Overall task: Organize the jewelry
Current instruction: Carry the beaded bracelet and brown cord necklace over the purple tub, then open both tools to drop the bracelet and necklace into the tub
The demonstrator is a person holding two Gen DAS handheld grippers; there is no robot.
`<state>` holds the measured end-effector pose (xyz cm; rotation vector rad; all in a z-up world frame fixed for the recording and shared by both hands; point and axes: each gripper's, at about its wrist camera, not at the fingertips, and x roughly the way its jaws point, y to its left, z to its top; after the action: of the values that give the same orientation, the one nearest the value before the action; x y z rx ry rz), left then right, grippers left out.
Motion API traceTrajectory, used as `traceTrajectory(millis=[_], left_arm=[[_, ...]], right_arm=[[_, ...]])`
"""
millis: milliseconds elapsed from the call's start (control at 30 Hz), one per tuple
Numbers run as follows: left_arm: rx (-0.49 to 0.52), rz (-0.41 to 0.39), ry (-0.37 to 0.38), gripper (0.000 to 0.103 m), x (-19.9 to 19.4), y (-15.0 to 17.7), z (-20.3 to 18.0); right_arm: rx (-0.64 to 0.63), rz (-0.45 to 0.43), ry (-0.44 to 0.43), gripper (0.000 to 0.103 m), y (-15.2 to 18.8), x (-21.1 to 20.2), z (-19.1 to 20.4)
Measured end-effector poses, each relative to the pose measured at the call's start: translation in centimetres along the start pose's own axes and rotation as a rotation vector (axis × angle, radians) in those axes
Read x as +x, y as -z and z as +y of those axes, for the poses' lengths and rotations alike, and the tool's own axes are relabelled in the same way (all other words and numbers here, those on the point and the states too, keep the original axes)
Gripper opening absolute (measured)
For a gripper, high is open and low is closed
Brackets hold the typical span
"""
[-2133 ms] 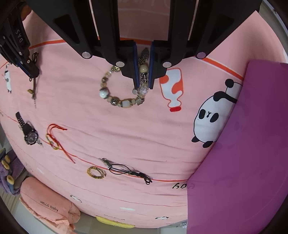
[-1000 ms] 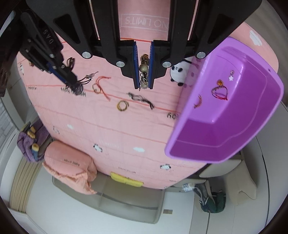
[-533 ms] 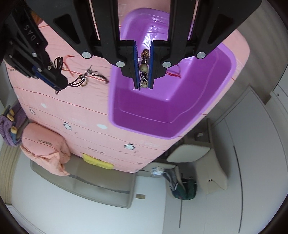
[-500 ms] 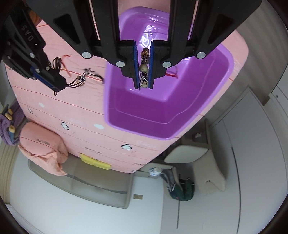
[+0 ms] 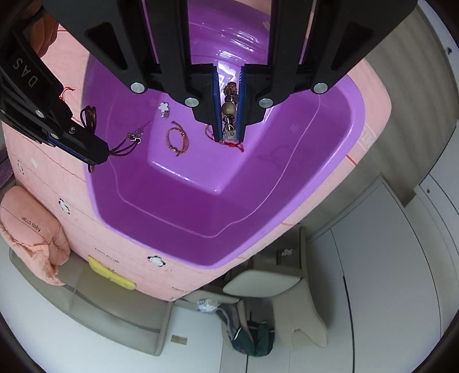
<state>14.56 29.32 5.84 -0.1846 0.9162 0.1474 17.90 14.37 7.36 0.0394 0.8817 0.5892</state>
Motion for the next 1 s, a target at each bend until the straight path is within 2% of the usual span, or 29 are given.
traceTrajectory(millis=[167, 300, 333, 367, 400, 433, 467, 500, 633, 700, 767, 1000], left_arm=[[-0.018, 0.028, -0.025, 0.01, 1.5, 0.1, 0.6], [-0.026, 0.061, -0.048, 0.01, 2.6, 0.1, 0.7], [-0.029, 0.064, -0.055, 0.01, 2.6, 0.1, 0.8], [-0.032, 0.065, -0.062, 0.014, 2.8, 0.1, 0.6], [-0.035, 0.067, -0.072, 0.028, 2.8, 0.0, 0.6], [-0.037, 0.063, -0.079, 0.038, 2.7, 0.1, 0.7], [-0.038, 0.053, -0.093, 0.061, 2.5, 0.2, 0.7], [-0.04, 0.039, -0.104, 0.071, 2.3, 0.4, 0.9], [-0.05, 0.028, -0.128, 0.072, 1.6, 0.6, 1.4], [-0.067, 0.022, -0.136, 0.079, 1.2, 0.7, 1.6], [-0.081, 0.012, -0.136, 0.082, 0.7, 0.9, 1.8], [-0.07, 0.0, -0.142, 0.086, -0.8, 1.2, 1.1]], right_arm=[[0.0, 0.087, 0.039, 0.01, -0.3, 3.0, 0.0], [-0.03, 0.113, 0.086, 0.011, -0.3, 4.2, 0.2], [-0.031, 0.117, 0.084, 0.015, -0.2, 4.3, 0.2], [-0.034, 0.117, 0.095, 0.022, -0.2, 4.3, 0.2], [-0.038, 0.11, 0.109, 0.036, -0.1, 4.3, 0.1], [-0.045, 0.094, 0.121, 0.039, -0.1, 4.1, 0.1], [-0.048, 0.087, 0.13, 0.039, 0.0, 4.0, 0.0], [-0.048, 0.084, 0.138, 0.039, 0.0, 3.8, -0.1], [-0.028, 0.073, 0.142, 0.039, 0.3, 2.8, -0.9], [-0.016, 0.066, 0.141, 0.039, 0.5, 2.4, -1.1], [-0.011, 0.06, 0.134, 0.041, 0.7, 1.8, -1.3], [0.018, 0.028, 0.105, 0.045, 1.1, -0.4, -1.5]])
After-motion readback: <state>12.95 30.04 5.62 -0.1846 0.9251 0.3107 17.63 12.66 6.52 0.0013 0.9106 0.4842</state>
